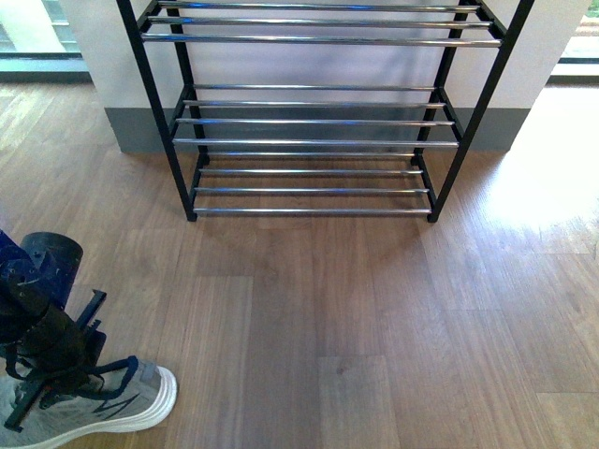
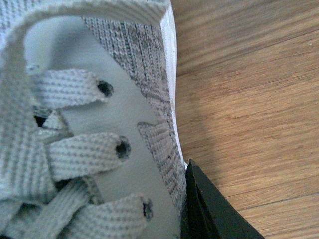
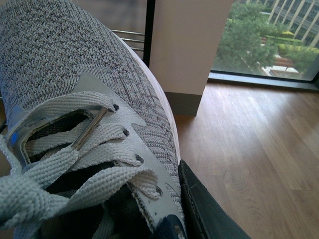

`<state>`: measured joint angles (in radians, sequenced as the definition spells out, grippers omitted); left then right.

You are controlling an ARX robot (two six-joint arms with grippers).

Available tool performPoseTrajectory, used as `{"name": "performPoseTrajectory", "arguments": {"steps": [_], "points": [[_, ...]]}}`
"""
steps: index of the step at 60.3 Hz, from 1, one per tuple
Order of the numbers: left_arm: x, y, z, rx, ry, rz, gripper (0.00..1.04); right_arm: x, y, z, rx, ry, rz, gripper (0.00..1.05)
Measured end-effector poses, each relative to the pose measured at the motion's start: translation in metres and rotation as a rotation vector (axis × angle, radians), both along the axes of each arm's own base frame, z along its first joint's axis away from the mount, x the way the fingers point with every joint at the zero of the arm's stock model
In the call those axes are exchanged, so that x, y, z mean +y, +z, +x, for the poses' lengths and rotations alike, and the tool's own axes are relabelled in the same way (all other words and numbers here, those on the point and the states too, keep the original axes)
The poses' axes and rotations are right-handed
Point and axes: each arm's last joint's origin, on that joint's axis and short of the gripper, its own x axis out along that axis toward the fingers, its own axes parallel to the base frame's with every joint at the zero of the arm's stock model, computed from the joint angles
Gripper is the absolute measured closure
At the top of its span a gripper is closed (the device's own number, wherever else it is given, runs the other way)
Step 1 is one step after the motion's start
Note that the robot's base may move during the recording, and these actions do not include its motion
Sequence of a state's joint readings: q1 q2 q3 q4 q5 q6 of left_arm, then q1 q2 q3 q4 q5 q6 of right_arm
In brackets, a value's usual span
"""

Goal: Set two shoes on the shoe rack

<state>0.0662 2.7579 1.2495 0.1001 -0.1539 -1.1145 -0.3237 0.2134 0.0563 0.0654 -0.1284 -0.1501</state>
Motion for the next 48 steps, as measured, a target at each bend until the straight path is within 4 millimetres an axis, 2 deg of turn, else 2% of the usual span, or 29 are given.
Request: {"name": "performPoseTrajectory", "arguments": {"steps": [9, 13, 22, 26, 35, 44, 48], "points": [[-0.006, 0.036, -0.019, -0.043, -0.134, 0.051, 0.99, 0.000, 0.000, 0.000, 0.000, 0.000, 0.000, 1.03], [-0.009, 0.059, -0.027, -0.075, -0.204, 0.062, 0.99, 0.000, 0.000, 0.000, 0.000, 0.000, 0.000, 1.03], [-0.019, 0.125, -0.043, -0.171, -0.340, 0.121, 0.99, 0.000, 0.000, 0.000, 0.000, 0.000, 0.000, 1.03], [-0.024, 0.156, -0.049, -0.228, -0.409, 0.189, 0.99, 0.000, 0.000, 0.000, 0.000, 0.000, 0.000, 1.03], [-0.032, 0.208, -0.063, -0.331, -0.543, 0.391, 0.99, 0.000, 0.000, 0.000, 0.000, 0.000, 0.000, 1.03], [-0.038, 0.251, -0.085, -0.403, -0.633, 0.566, 0.99, 0.000, 0.000, 0.000, 0.000, 0.000, 0.000, 1.03], [-0.041, 0.264, -0.097, -0.431, -0.649, 0.611, 0.99, 0.000, 0.000, 0.000, 0.000, 0.000, 0.000, 1.03]]}}
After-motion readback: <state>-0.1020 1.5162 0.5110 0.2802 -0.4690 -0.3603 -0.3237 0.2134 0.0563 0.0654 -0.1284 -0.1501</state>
